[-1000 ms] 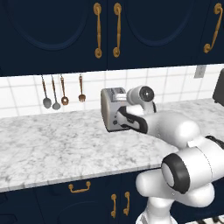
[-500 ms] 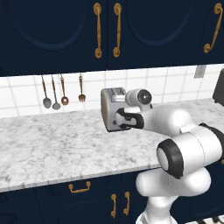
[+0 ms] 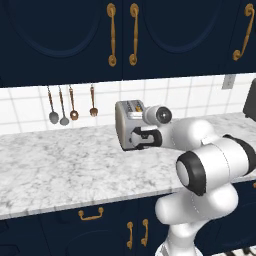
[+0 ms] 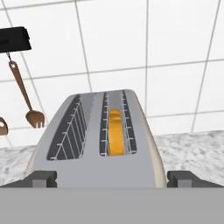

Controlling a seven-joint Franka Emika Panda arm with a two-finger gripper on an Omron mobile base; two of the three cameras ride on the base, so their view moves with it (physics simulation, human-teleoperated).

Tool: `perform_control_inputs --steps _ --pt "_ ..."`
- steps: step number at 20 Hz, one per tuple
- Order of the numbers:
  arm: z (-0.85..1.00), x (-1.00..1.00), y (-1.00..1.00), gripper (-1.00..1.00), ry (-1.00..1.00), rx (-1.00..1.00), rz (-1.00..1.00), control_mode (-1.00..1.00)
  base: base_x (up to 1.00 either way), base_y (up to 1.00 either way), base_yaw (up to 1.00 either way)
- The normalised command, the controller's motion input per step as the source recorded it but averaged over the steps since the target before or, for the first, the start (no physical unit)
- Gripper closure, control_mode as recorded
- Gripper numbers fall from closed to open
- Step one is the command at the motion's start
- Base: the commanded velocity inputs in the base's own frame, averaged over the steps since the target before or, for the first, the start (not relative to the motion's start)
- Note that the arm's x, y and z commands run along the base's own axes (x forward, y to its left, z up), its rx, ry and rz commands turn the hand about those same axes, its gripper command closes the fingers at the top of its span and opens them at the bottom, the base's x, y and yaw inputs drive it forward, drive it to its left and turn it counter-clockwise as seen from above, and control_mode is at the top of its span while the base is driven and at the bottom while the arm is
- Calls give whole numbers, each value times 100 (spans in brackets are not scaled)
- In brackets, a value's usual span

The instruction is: Start the toaster. Once the lever pops up, take the bread to the plate on the dining counter.

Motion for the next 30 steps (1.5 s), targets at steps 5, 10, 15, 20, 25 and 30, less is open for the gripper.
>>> perform_control_inputs --steps 5,10,15,20,25,30 --pt "-1 15 0 -100 -1 0 0 -100 0 0 0" --pt "0 22 -3 -100 0 0 0 -100 0 0 0" --pt "-2 12 -4 -100 0 0 0 -100 0 0 0" --pt "-7 7 0 -100 0 0 0 -100 0 0 0" --pt "-3 9 0 -100 0 0 0 -100 0 0 0" --pt "0 2 0 -100 0 0 0 -100 0 0 0"
